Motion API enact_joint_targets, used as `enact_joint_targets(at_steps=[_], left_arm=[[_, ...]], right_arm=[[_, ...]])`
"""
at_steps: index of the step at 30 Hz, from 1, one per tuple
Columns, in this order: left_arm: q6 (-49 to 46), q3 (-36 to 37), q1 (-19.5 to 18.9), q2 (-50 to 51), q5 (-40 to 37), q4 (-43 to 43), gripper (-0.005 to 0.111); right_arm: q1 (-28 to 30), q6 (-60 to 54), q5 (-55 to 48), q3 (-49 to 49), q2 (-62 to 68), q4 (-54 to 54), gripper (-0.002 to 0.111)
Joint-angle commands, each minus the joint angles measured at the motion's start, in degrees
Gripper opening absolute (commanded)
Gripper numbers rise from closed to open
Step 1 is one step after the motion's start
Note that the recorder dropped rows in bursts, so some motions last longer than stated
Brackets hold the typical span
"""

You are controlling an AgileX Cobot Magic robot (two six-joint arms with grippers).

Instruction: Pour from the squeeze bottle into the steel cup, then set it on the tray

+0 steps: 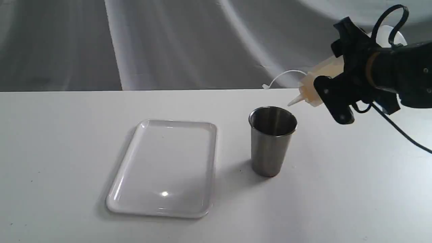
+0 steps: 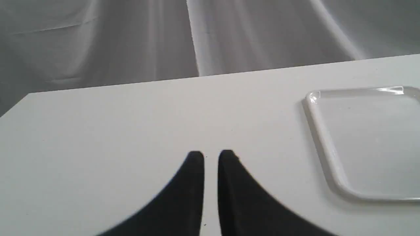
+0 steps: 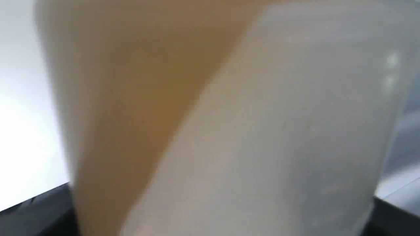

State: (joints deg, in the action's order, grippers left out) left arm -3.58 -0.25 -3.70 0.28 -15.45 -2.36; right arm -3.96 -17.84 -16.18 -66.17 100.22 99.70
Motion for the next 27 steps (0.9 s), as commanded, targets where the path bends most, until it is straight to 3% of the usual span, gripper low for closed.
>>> enact_joint_targets(at_steps=[1,12,27], left_arm=[[0.1,0.25,0.39,-0.29,0.21,0.02,0.008],[0.1,0.25,0.39,-0.29,0.21,0.02,0.008],[0.1,0.25,0.39,-0.29,0.21,0.02,0.008]], right_arm=[[-0.12,-0.37,-0.62,-0.6,-0.53,0.25,0.043],[-0.12,0.88,-0.62,-0.6,-0.53,0.25,0.043],[-0.12,21.62,1.36,-0.6,-0.53,-0.13,0.043]])
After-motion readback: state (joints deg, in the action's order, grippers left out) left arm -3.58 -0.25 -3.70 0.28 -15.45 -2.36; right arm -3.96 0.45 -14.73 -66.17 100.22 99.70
